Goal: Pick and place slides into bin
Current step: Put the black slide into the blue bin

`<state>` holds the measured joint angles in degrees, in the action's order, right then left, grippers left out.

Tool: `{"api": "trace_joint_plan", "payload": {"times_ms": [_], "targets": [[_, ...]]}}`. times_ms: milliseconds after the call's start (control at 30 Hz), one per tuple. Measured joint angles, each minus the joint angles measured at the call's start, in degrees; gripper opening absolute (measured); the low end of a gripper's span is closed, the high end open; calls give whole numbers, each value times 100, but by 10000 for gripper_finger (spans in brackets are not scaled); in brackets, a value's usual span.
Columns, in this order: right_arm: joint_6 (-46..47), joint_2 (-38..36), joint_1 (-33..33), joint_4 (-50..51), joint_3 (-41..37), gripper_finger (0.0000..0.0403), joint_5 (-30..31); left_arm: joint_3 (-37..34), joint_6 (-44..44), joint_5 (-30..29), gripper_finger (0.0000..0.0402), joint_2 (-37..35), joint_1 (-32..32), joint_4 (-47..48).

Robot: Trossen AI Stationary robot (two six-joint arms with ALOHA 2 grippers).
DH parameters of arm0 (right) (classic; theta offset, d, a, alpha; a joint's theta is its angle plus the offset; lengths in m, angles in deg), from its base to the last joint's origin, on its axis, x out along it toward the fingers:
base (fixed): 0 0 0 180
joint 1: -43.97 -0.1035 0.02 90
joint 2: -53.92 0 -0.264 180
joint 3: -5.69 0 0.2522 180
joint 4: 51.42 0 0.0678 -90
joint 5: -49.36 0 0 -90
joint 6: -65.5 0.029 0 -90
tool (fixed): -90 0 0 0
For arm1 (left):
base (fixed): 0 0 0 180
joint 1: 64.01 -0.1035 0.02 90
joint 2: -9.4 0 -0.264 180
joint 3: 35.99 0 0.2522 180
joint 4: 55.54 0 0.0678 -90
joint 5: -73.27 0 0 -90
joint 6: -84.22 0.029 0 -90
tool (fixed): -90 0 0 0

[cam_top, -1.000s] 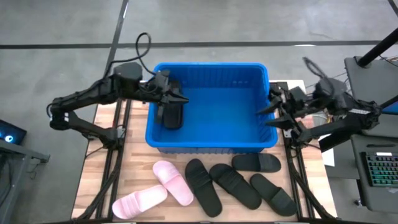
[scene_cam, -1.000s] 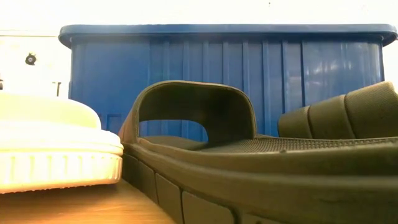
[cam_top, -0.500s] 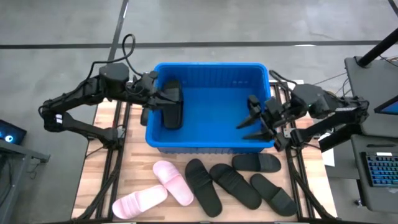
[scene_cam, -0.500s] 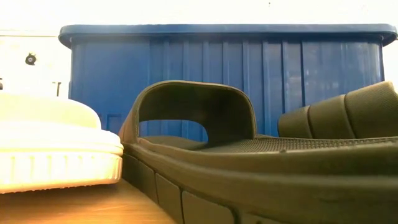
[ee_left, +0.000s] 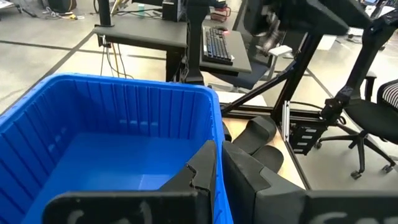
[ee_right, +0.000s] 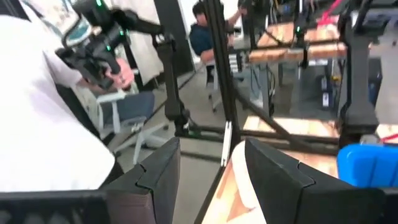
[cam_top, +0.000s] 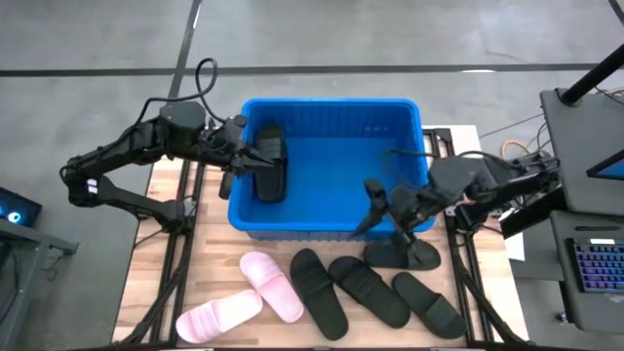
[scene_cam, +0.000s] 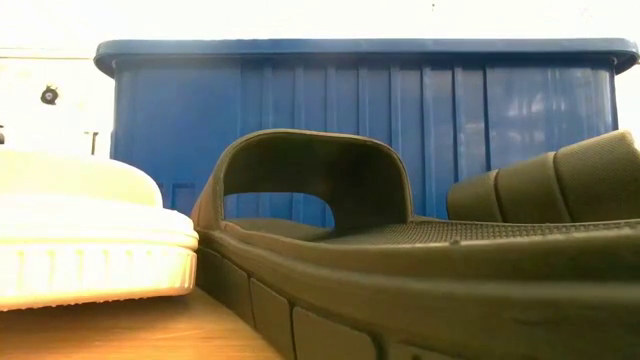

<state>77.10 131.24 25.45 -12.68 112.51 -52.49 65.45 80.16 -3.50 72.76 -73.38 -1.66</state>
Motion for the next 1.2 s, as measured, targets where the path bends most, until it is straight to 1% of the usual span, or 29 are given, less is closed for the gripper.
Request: {"api": "trace_joint_plan", "payload": {"times_ms": [267, 367, 533, 700, 833, 900, 1067, 1133, 1200], "targets": [[144, 786, -317, 1039, 644, 171, 27, 0, 1, 1, 11, 28, 0, -8], [122, 1073, -463, 1389, 987, 171, 224, 0, 1, 0, 11, 48, 0, -3], [-140, 1594, -642, 2294, 1576, 171, 606, -2, 4, 0, 11, 90, 0, -2], [-116, 2183, -742, 3387, 2016, 171, 613, -2, 5, 0, 11, 118, 0, -6], [-237, 2615, -884, 3699, 2200, 171, 650, -2, 5, 0, 11, 145, 0, -7], [-370, 2786, -957, 3774, 2269, 171, 850, -2, 7, 0, 11, 175, 0, -8], [-652, 3137, -1087, 3958, 2308, 171, 1692, -2, 7, 0, 11, 235, 0, -14], [-699, 3240, -1122, 3964, 2265, 171, 1906, -2, 7, 0, 11, 261, 0, -4], [-734, 3368, -1129, 3955, 2227, 171, 1950, -2, 25, 0, 11, 297, 0, -15]]}}
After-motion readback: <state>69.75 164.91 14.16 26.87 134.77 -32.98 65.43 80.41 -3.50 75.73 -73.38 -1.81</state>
